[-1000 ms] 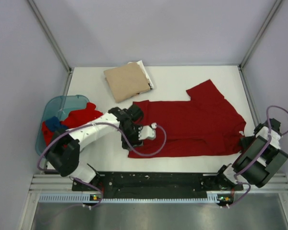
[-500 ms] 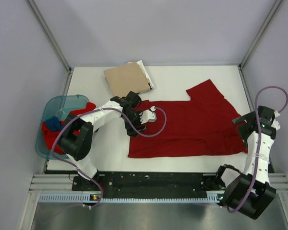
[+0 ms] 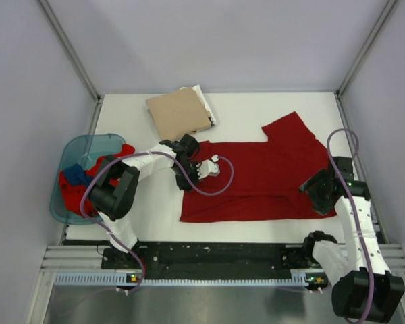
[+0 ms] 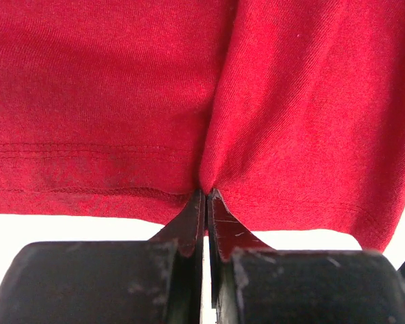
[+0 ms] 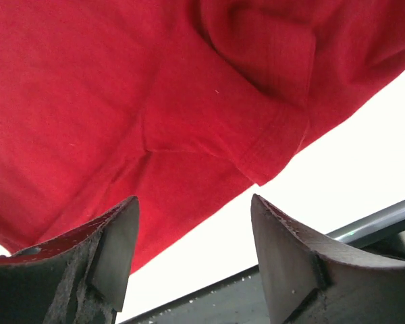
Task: Fold and stack the t-shirts
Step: Fold the flattened tshirt in 1/3 of the way
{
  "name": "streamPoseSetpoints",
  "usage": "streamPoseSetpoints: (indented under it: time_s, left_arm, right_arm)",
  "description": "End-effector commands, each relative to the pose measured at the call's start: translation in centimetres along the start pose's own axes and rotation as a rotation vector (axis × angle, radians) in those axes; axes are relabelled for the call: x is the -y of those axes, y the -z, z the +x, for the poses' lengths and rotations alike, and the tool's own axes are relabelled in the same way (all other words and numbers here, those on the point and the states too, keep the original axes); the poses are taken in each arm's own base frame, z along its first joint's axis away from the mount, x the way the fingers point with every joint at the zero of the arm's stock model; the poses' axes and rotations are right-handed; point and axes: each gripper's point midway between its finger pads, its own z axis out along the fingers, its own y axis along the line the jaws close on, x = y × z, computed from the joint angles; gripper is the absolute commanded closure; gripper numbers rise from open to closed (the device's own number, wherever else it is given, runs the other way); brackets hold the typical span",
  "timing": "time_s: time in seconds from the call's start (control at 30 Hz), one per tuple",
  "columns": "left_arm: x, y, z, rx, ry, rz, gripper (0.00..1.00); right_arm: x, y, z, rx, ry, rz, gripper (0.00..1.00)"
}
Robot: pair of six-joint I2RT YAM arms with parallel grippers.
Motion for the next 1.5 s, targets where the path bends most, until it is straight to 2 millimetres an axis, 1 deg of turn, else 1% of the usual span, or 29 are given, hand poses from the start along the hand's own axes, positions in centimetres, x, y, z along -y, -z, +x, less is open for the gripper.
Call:
streamPoseSetpoints:
  time_s: [0.0, 0.03, 0.13, 0.17, 0.23, 0.3, 0.33, 0.43, 0.57, 0.7, 0.77, 0.83, 0.93, 0.97, 1.0, 1.03, 1.07, 1.1, 1.13, 1.17, 1.23, 1.3, 1.33, 1.47]
  left_arm:
    - [-0.3, 1.2, -1.1, 0.056, 0.003, -0.026, 1.0]
    - [-0.3, 1.2, -1.0, 0.055, 0.004, -0.03, 1.0]
    - [-0.7, 1.4, -0.8, 0.044, 0.026, -0.055, 1.0]
    - [-0.9, 1.4, -0.8, 0.045, 0.036, -0.063, 1.0]
    - [-1.3, 1.5, -0.8, 0.056, 0.052, -0.081, 1.0]
    - [-1.2, 1.4, -1.0, 0.065, 0.056, -0.082, 1.0]
    - [-1.3, 1.3, -1.0, 0.068, 0.059, -0.083, 1.0]
    - [-1.3, 1.3, -0.9, 0.064, 0.055, -0.083, 1.0]
    - [-1.7, 1.8, -0.9, 0.061, 0.064, -0.11, 1.0]
    - [-0.8, 2.2, -1.2, 0.083, 0.069, -0.083, 1.0]
    - [-0.6, 2.1, -1.0, 0.084, 0.067, -0.075, 1.0]
    - [-0.5, 2.1, -0.9, 0.083, 0.067, -0.074, 1.0]
    - [-0.5, 2.2, -1.0, 0.085, 0.066, -0.076, 1.0]
    - [-0.5, 2.2, -1.0, 0.084, 0.065, -0.075, 1.0]
    - [-0.6, 2.3, -1.2, 0.088, 0.063, -0.079, 1.0]
    - [-0.6, 2.3, -1.1, 0.087, 0.062, -0.08, 1.0]
    - [-0.6, 2.4, -1.2, 0.089, 0.061, -0.082, 1.0]
    - [-0.6, 2.5, -1.2, 0.09, 0.058, -0.083, 1.0]
    - [-0.6, 2.6, -1.3, 0.09, 0.055, -0.083, 1.0]
    - [-0.7, 2.7, -1.3, 0.089, 0.055, -0.087, 1.0]
    - [-1.0, 2.7, -1.2, 0.083, 0.06, -0.103, 1.0]
    - [-1.4, 2.7, -1.1, 0.075, 0.064, -0.119, 1.0]
    - [-1.6, 2.6, -1.1, 0.074, 0.067, -0.126, 1.0]
    - [-2.0, 2.5, -1.2, 0.063, 0.081, -0.134, 1.0]
  right_arm:
    - [0.4, -1.5, 2.3, -0.091, -0.018, 0.014, 0.35]
    - [0.6, -1.8, 2.6, -0.104, -0.018, 0.027, 0.35]
    - [1.7, -2.6, 3.4, -0.135, -0.022, 0.076, 0.29]
    - [1.7, -2.7, 3.5, -0.141, -0.03, 0.082, 0.28]
    - [2.3, -3.0, 3.1, -0.116, -0.054, 0.121, 0.26]
    - [3.0, -3.5, 2.3, -0.075, -0.069, 0.168, 0.27]
    - [2.7, -4.1, 1.8, -0.057, -0.067, 0.166, 0.31]
    - [1.8, -5.3, 1.4, -0.07, -0.052, 0.144, 0.44]
    - [2.6, -6.5, 2.4, -0.131, -0.048, 0.198, 0.45]
    - [2.3, -6.7, 1.7, -0.102, -0.047, 0.196, 0.56]
    - [2.1, -6.5, 1.7, -0.106, -0.052, 0.188, 0.57]
    - [2.2, -6.3, 2.4, -0.133, -0.066, 0.188, 0.56]
    - [3.8, -6.6, 3.7, -0.148, -0.094, 0.237, 0.55]
    - [4.1, -6.9, 3.9, -0.152, -0.103, 0.248, 0.56]
    - [4.2, -7.1, 4.0, -0.154, -0.109, 0.255, 0.61]
    - [4.1, -7.2, 3.9, -0.155, -0.106, 0.257, 0.72]
    - [3.7, -7.2, 3.4, -0.149, -0.097, 0.249, 0.8]
    - [3.4, -7.1, 2.9, -0.137, -0.084, 0.244, 0.92]
    - [3.0, -6.8, 2.3, -0.121, -0.076, 0.234, 0.98]
    - [2.8, -6.5, 1.7, -0.099, -0.062, 0.225, 1.0]
    - [2.0, -5.7, 0.4, -0.057, -0.04, 0.199, 1.0]
    - [1.3, -5.1, -0.3, -0.036, -0.018, 0.17, 1.0]
    - [0.9, -5.0, -0.4, -0.043, -0.002, 0.151, 1.0]
    - [0.0, -5.0, -0.4, -0.095, 0.06, 0.135, 1.0]
